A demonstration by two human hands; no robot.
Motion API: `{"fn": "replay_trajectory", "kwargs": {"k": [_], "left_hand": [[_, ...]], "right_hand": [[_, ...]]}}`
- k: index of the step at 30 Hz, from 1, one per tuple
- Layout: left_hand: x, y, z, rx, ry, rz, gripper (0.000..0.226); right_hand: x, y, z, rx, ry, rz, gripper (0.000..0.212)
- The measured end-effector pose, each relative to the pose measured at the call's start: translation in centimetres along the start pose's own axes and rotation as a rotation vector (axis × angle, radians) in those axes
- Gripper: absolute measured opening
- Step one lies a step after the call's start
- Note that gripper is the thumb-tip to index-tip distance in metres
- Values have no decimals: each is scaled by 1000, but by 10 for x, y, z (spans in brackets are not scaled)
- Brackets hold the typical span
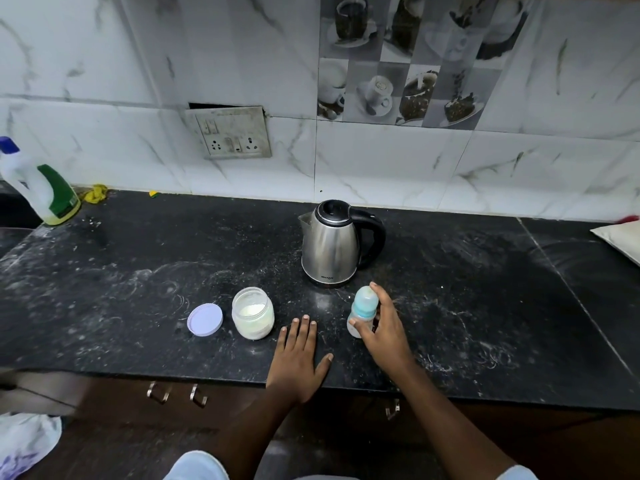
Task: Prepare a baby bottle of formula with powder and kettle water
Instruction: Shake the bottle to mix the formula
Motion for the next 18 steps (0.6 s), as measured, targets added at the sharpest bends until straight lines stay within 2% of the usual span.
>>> {"fn": "replay_trajectory", "kwargs": {"k": [18], "left_hand": [[-1, -1, -3, 16, -12, 12, 93]], "right_hand": [[10, 23, -9, -8, 25, -60, 105]]}}
Point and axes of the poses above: each hand's wrist, its own x-axis away from the middle knuckle, its own z-axis out of the back of the hand, y = z × x, the point moved 8 cm from there along -x, towards the middle knuckle, and after that the axes turned 8 degrees about -x, right-handed, at the moved point
